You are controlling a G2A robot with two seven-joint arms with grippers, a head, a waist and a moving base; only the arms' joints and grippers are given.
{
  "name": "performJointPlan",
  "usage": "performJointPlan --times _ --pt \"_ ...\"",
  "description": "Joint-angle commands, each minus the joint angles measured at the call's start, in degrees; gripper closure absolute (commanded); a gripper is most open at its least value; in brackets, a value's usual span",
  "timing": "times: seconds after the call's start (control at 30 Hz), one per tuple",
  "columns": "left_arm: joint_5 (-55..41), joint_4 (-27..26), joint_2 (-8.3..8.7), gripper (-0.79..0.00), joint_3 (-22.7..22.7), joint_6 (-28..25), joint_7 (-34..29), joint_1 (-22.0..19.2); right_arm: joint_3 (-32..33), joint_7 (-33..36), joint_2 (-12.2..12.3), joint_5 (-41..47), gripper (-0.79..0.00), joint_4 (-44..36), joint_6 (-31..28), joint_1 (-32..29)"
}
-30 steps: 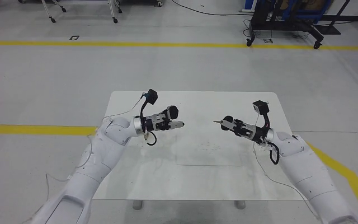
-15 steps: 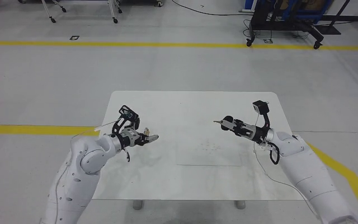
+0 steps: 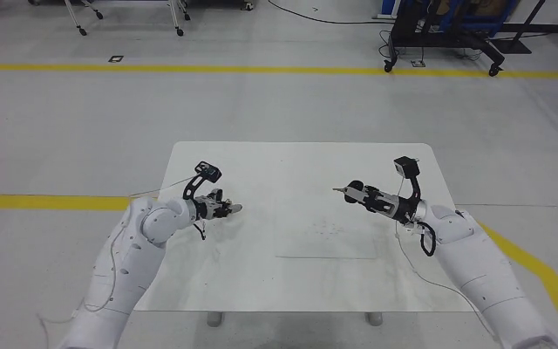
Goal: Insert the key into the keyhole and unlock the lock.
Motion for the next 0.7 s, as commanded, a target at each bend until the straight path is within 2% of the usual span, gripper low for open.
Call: performJointPlan --times 0.0,0.23,0.4,0.47,0.67 --pt "0.1 1.1 -0.09 -0.385 0.6 0.0 -0.1 -0.6 0.0 0.0 0.0 0.0 0.0 0.0 0.0 0.0" --pt "0.9 2.8 -0.17 -0.351 1.7 0.9 0.4 -1.7 0.0 0.0 0.0 0.0 0.0 0.0 0.0 0.0" --pt "1.8 3.5 -0.31 -0.286 2.8 1.8 0.9 -2.2 0.0 0.0 0.0 0.0 0.0 0.0 0.0 0.0" --pt "2.2 4.1 -0.42 -0.249 3.4 2.3 0.9 -2.7 0.0 0.0 0.0 0.0 0.0 0.0 0.0 0.0" --pt "2.8 5.0 -0.56 -0.065 4.6 2.3 0.4 -3.2 0.0 0.0 0.0 0.0 0.0 0.0 0.0 0.0"
